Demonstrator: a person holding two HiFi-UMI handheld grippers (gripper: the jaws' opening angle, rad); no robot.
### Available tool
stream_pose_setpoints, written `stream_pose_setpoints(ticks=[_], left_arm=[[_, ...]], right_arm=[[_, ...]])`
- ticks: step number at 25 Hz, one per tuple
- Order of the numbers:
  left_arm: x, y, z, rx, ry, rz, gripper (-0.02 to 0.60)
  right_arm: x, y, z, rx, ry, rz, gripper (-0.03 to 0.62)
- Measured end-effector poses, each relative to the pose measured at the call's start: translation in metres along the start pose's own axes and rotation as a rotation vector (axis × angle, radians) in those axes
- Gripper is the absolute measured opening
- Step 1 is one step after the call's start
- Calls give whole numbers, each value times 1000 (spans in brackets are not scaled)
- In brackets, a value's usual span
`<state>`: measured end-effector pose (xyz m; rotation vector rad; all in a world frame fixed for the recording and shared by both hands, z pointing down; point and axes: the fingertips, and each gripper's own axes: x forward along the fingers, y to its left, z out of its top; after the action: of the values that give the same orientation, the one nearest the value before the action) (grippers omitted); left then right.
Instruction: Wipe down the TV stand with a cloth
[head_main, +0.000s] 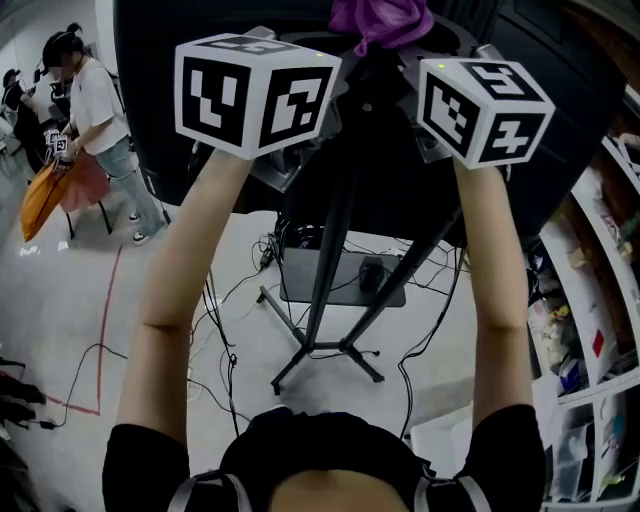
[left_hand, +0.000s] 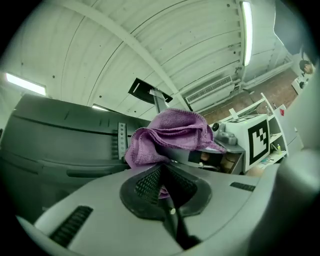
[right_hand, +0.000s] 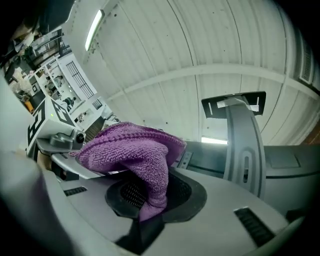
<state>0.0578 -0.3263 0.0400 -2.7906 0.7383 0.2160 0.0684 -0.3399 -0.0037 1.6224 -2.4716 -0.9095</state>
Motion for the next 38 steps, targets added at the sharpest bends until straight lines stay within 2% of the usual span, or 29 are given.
stream_pose_setpoints(ticks=[6,14,24,38], left_arm=[[4,1,-10,-23,13,-7,6],[3,-8,-32,-37,33,-29,6],[-2,-16,-67,-52,89,-42,6],[-20,-24,-117,-139,123,-32,6]], right_arm=[[-3,4,-2,-12,-14,-2,64],[-21,9,-22,30,-40,-19,64],[-34,22,-62,101,12,-20,64],[-53,48,-105,194,59,-17,64]])
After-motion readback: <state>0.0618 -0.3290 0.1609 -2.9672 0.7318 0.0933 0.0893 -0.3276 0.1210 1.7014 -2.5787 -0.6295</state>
